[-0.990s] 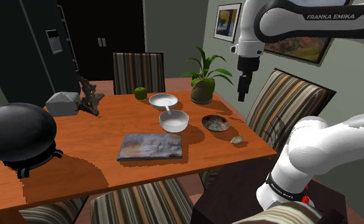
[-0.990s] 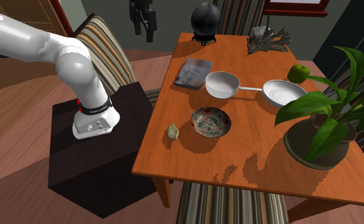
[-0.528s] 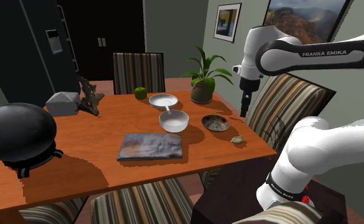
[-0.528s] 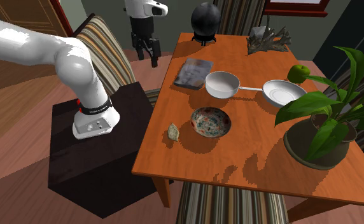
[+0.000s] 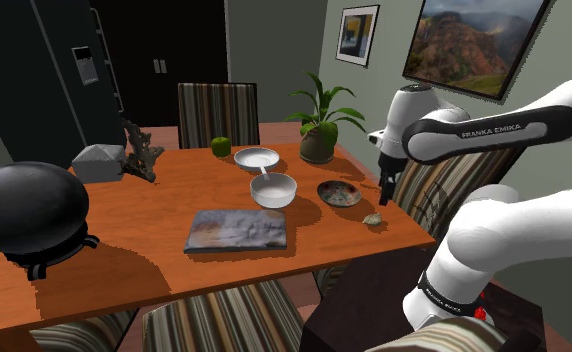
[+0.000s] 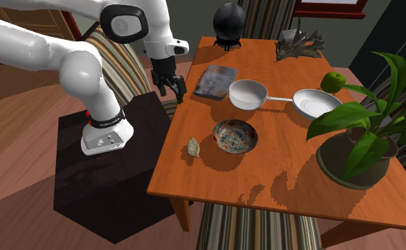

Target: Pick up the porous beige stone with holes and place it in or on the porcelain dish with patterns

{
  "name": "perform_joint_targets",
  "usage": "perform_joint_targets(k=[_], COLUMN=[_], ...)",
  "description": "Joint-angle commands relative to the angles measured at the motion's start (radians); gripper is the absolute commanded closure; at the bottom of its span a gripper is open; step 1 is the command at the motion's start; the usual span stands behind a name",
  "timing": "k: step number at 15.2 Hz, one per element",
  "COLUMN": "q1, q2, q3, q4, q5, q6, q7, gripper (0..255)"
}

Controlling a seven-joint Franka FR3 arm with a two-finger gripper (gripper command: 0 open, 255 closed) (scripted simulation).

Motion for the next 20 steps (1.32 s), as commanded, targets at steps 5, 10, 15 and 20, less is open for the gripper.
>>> perform_joint_targets(k=[5,10,15,20], q1=[-0.038,-0.037,0.01,0.275], q2=[0.064,0.064,0.357,0.678], q3=[-0.063,-0.063,-0.32,-0.648], q4=[-0.04,-0.04,0.039,0.161], q5=[-0.082,-0.082,-0.127,0.068], q6=[0.137,0.137,0.349,0.531], q7=[-0.039,-0.038,-0.291,-0.649], gripper=[0,0,0,0])
